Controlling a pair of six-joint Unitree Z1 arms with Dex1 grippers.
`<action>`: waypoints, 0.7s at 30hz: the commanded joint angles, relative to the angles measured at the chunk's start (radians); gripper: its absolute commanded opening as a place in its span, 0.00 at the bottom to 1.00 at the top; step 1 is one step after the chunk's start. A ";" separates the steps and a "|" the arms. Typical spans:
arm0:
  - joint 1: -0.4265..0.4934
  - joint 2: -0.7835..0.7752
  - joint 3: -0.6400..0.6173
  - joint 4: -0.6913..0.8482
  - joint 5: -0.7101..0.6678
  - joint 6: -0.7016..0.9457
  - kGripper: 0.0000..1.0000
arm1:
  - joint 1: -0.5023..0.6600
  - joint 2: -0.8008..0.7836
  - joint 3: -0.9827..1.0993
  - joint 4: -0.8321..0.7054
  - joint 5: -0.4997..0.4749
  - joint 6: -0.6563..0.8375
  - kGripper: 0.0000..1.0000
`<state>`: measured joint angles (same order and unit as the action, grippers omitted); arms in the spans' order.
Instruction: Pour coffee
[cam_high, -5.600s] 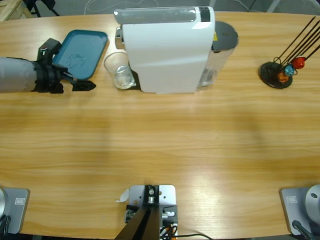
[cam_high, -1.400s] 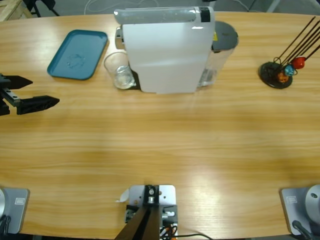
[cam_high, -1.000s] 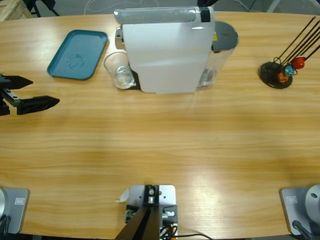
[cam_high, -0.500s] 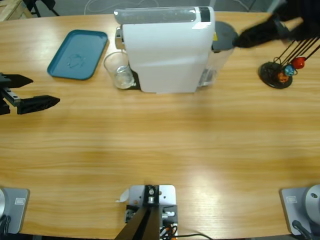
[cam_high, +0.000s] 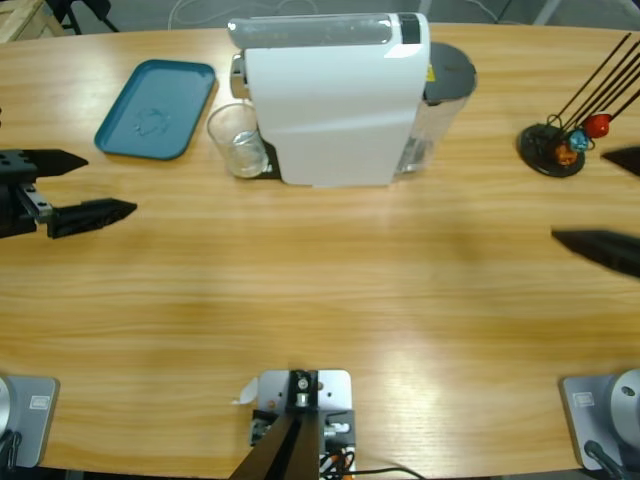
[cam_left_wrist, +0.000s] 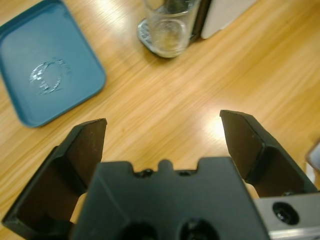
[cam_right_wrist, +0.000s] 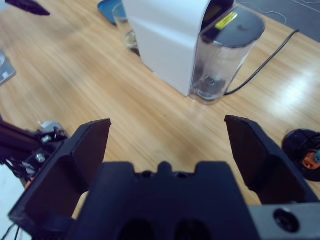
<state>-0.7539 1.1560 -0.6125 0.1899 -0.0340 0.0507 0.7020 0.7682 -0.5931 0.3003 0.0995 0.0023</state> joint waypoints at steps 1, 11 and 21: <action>-0.042 -0.024 0.060 -0.066 -0.052 0.017 0.99 | 0.008 -0.086 0.085 -0.046 0.022 -0.013 1.00; -0.047 -0.040 0.078 -0.095 -0.053 0.026 0.99 | 0.009 -0.020 0.130 -0.120 0.012 -0.027 1.00; -0.047 -0.042 0.095 -0.127 -0.041 0.025 0.99 | 0.010 0.008 0.144 -0.142 0.009 -0.024 1.00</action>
<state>-0.7927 1.1283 -0.5619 0.0885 -0.0772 0.0690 0.7021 0.7230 -0.4866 0.1700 0.1029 -0.0104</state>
